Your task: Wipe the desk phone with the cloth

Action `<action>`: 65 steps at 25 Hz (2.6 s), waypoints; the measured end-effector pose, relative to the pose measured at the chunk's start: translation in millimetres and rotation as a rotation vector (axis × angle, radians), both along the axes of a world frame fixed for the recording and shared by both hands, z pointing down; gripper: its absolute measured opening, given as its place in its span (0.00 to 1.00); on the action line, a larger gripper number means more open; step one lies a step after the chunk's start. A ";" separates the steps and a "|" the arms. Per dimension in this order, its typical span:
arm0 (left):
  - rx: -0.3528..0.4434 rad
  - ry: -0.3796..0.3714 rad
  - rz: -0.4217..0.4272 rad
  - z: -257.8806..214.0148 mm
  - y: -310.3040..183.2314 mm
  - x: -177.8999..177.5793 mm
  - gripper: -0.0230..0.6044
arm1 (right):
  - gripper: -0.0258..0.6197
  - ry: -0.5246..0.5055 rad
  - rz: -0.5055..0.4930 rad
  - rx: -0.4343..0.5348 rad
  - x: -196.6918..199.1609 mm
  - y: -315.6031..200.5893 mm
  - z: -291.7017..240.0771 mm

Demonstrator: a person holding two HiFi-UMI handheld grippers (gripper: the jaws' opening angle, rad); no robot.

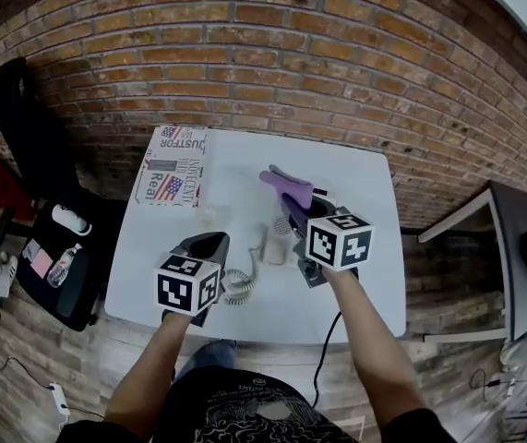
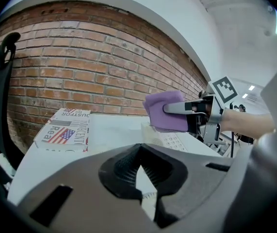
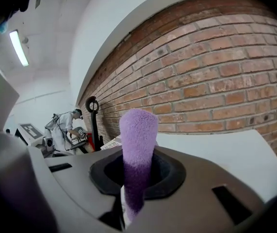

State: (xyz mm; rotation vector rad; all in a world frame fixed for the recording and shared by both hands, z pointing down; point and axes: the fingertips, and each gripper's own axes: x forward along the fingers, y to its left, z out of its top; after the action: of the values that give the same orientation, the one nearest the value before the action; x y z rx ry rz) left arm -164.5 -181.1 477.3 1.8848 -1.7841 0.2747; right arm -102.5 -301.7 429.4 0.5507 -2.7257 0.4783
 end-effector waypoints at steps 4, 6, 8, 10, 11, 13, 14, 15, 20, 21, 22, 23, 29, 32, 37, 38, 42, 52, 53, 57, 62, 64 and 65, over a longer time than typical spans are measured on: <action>-0.001 0.005 0.004 -1.0 -15.5 -14.4 0.05 | 0.11 0.055 -0.024 0.044 -18.6 -29.4 -7.3; -0.006 0.011 0.004 0.3 -20.7 -23.2 0.05 | 0.11 0.087 -0.041 0.064 -29.0 -41.2 -9.9; -0.007 0.020 0.000 0.5 -26.9 -32.7 0.05 | 0.11 0.119 -0.062 0.082 -39.5 -53.3 -12.4; -0.005 0.027 0.002 0.0 -32.9 -39.3 0.05 | 0.11 0.165 -0.089 0.110 -49.6 -64.1 -12.0; -0.005 0.029 0.007 0.2 -35.1 -41.5 0.05 | 0.11 0.194 -0.103 0.127 -54.9 -68.8 -10.1; -0.007 0.034 0.018 2.2 -37.5 -44.4 0.05 | 0.11 0.246 -0.124 0.148 -66.0 -77.0 -3.4; -0.010 0.040 0.022 4.2 -38.3 -45.9 0.05 | 0.11 0.268 -0.132 0.150 -71.3 -80.6 1.1; -0.013 0.047 0.023 6.6 -38.9 -47.7 0.05 | 0.11 0.291 -0.141 0.151 -76.3 -83.3 6.3; -0.024 0.077 0.019 14.4 -42.3 -62.6 0.05 | 0.11 0.434 -0.251 0.171 -96.3 -83.1 37.6; -0.024 0.080 0.019 14.9 -43.6 -65.6 0.05 | 0.11 0.465 -0.276 0.176 -98.5 -82.4 44.2; -0.024 0.084 0.020 15.5 -45.0 -68.4 0.05 | 0.11 0.495 -0.300 0.181 -100.2 -81.6 51.0; -0.024 0.086 0.020 16.3 -46.4 -70.8 0.05 | 0.11 0.524 -0.322 0.185 -101.4 -80.6 57.6; -0.027 0.093 0.025 20.6 -49.0 -77.1 0.05 | 0.11 0.610 -0.417 0.170 -101.1 -67.6 82.5; -0.031 0.093 0.025 23.4 -44.7 -75.1 0.05 | 0.11 0.633 -0.439 0.175 -98.7 -60.4 88.5; -0.031 0.088 0.021 22.7 -37.2 -71.0 0.05 | 0.11 0.650 -0.461 0.170 -92.7 -45.3 96.4; -0.030 0.086 0.019 22.0 -35.5 -70.6 0.05 | 0.11 0.650 -0.463 0.173 -91.8 -42.8 97.3; -0.029 0.082 0.013 21.1 -26.8 -65.3 0.05 | 0.11 0.639 -0.471 0.167 -88.2 -29.9 99.1; -0.032 0.072 -0.006 21.4 -1.9 -46.0 0.05 | 0.11 0.616 -0.506 0.148 -72.6 8.4 108.0; -0.033 0.070 -0.009 21.6 1.1 -44.4 0.05 | 0.11 0.614 -0.510 0.147 -71.7 12.6 109.2; -0.036 0.065 -0.019 21.7 12.0 -37.3 0.05 | 0.11 0.604 -0.528 0.144 -67.5 29.0 112.6; -0.037 0.057 -0.033 23.0 24.0 -28.9 0.05 | 0.11 0.600 -0.549 0.143 -59.9 46.8 118.4; -0.038 0.054 -0.037 23.5 28.2 -25.4 0.05 | 0.11 0.594 -0.554 0.141 -56.6 53.6 120.3; -0.038 0.053 -0.037 23.5 30.3 -23.5 0.05 | 0.11 0.593 -0.556 0.140 -54.8 56.8 121.1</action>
State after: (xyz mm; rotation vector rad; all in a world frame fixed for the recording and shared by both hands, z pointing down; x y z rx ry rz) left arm -187.9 -150.8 500.8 1.8137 -1.7648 0.2414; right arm -157.3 -244.9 550.6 -0.0542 -2.2012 -0.0249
